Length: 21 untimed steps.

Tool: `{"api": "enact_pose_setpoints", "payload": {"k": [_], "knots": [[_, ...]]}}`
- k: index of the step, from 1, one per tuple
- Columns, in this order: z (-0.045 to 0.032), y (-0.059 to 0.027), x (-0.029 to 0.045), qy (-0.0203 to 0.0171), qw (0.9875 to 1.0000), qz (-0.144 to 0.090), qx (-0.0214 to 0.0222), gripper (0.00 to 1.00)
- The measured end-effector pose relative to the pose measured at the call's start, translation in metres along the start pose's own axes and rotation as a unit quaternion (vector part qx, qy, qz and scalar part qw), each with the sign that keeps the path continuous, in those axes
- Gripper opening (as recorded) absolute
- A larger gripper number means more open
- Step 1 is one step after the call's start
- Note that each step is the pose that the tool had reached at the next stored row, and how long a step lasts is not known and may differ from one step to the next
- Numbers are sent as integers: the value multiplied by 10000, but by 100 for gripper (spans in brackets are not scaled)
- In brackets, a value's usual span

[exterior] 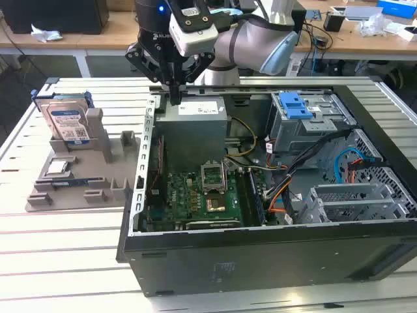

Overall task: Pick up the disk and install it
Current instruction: 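Reach for the disk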

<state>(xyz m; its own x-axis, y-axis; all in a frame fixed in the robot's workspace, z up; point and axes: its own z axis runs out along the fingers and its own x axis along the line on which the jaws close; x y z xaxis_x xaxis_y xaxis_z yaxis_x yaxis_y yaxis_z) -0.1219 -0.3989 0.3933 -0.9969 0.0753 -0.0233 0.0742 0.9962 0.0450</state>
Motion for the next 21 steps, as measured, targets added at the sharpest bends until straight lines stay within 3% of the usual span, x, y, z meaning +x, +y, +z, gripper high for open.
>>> {"api": "enact_pose_setpoints", "payload": {"k": [3,16,21], "knots": [[-2,-7,92,-1,10000,0,-1,11],[-8,-22,303,0,10000,0,0,11],[-12,-34,454,0,10000,0,0,11]]}}
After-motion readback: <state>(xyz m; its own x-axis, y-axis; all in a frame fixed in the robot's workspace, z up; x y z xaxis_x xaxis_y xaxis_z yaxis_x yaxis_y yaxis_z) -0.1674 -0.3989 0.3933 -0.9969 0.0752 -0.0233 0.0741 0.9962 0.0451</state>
